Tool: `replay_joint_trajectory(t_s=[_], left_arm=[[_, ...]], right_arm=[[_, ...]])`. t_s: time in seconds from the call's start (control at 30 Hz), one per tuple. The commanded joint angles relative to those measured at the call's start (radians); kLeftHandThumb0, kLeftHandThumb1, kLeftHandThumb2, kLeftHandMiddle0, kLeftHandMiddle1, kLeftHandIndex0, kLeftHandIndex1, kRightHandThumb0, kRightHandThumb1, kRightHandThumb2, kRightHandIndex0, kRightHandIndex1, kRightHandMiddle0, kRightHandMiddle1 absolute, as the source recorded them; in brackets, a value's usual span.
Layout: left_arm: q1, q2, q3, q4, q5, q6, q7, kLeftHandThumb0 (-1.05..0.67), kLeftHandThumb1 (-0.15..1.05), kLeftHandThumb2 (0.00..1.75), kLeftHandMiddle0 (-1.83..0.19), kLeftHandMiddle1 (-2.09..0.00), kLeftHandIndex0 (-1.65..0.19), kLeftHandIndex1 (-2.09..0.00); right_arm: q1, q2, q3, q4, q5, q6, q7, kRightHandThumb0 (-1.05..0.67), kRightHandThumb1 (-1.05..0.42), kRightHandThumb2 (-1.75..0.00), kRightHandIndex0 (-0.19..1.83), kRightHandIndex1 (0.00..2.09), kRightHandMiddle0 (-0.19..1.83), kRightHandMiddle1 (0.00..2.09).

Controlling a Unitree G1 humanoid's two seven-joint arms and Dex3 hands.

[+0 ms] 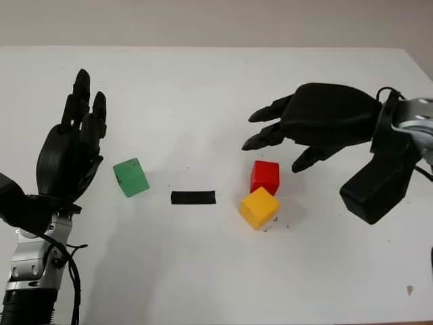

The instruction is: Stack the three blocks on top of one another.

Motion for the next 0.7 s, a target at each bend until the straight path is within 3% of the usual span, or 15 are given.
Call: replay_joint_trajectory(t_s=[0.0, 0.3, 0.37, 0.67], left_arm=[[0.0, 0.0, 0.0, -0.005, 0.001, -0.018, -0.002, -0.74, 1.05, 0.56, 0.19, 0.0, 0.19, 0.0], [0.007, 0.0, 0.001, -0.018, -0.003, -0.004, 0.003, -0.74, 1.05, 0.55, 0.19, 0.0, 0.19, 0.0], [0.01, 0.003, 0.003, -0.021, -0.003, -0.002, 0.004, -0.74, 1.05, 0.54, 0.19, 0.0, 0.19, 0.0], [0.018, 0.003, 0.004, -0.03, -0.002, -0.004, 0.005, -0.74, 1.05, 0.54, 0.19, 0.0, 0.19, 0.0]], right_arm=[[0.025, 0.012, 0.005, -0.01, -0.037, -0.005, -0.056, -0.36, -0.82, -0.05, 0.33, 0.01, 0.58, 0.05], [0.039, 0.026, 0.045, -0.017, -0.14, 0.023, -0.174, -0.27, -0.88, -0.07, 0.12, 0.0, 0.53, 0.03], [0.04, 0.024, 0.056, -0.023, -0.168, 0.03, -0.204, -0.35, -0.85, -0.05, 0.07, 0.0, 0.54, 0.03], [0.022, 0.018, 0.114, 0.013, -0.276, 0.038, -0.353, -0.4, -0.84, -0.05, 0.04, 0.03, 0.59, 0.06]])
